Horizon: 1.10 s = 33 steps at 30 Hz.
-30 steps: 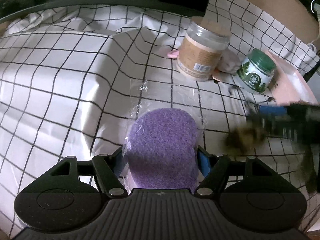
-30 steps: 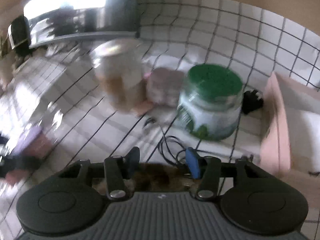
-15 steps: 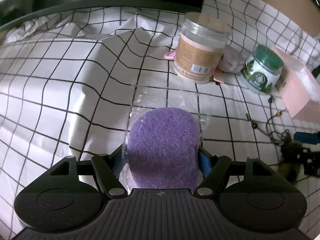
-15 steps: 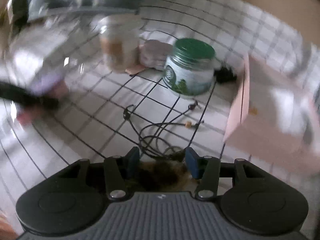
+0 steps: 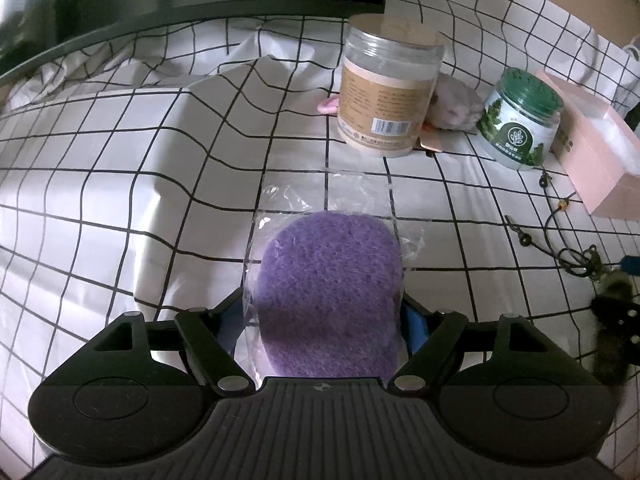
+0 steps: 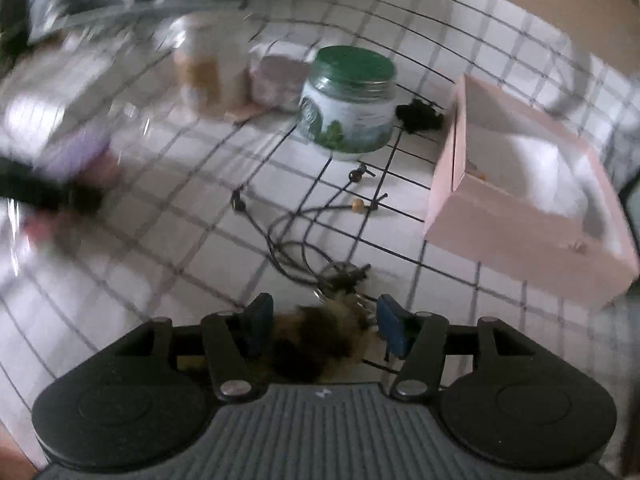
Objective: Organize soft objects
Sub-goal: 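Lift the purple sponge and furry toy with both tools toward the pink box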
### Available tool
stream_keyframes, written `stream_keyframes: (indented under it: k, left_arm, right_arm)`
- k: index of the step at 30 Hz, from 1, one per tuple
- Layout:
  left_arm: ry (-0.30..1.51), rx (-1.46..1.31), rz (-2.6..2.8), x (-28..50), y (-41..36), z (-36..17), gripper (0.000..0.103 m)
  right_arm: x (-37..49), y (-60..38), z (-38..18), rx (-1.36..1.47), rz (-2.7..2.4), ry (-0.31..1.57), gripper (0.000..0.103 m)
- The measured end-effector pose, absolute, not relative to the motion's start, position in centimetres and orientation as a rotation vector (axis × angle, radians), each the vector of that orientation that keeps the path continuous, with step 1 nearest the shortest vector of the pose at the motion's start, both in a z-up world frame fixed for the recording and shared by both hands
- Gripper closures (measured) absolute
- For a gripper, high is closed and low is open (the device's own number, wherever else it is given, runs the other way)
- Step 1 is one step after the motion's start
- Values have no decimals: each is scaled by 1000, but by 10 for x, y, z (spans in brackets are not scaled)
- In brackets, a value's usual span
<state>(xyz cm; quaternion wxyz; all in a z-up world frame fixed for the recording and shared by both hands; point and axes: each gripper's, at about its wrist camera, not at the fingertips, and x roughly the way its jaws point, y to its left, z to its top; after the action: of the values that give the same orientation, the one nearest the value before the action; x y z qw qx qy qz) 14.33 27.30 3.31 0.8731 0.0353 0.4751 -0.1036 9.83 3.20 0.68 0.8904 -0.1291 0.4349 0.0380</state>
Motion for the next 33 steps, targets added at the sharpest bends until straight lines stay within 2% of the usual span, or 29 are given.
stream_keyframes:
  k: [6,8,11,13,21,26,28,29,30,32,33]
  left_arm:
    - [987,53,-205,144,272,32,17]
    - [985,45,-203,144,272,32,17]
    - [981,41,-212,145,272,32,17]
    - [979,58,-217,145,271,32,17]
    - [978,111,-235,141,266,31,17]
    - [953,112,-255,136,268,30,17]
    - [946,100,-260,135,270,30,17]
    - [943,94,-261,135,271,30,17]
    - [942,89,-262,135,272,31,17]
    - [931,75,-267,136,273,30,18]
    - [924,71,-269,136,273,30,18]
  right_arm:
    - [76,12,-5,-659,-67,827,46]
    - [75,-2,4,-554,-98,838,46]
    - [75,-29,23,-149,-54,876,45]
    - [76,-39,25,8,-55,854,45]
    - [102,-34,5,237,-175,815,43]
    - [94,4,-12,40,-230,733,41]
    - [92,2,-12,34,-190,739,56]
    - [91,1,-10,38,-150,754,71]
    - [90,2,-7,31,-117,773,81]
    - [87,8,-4,-2,-87,805,88]
    - [87,13,-2,-7,-71,822,89]
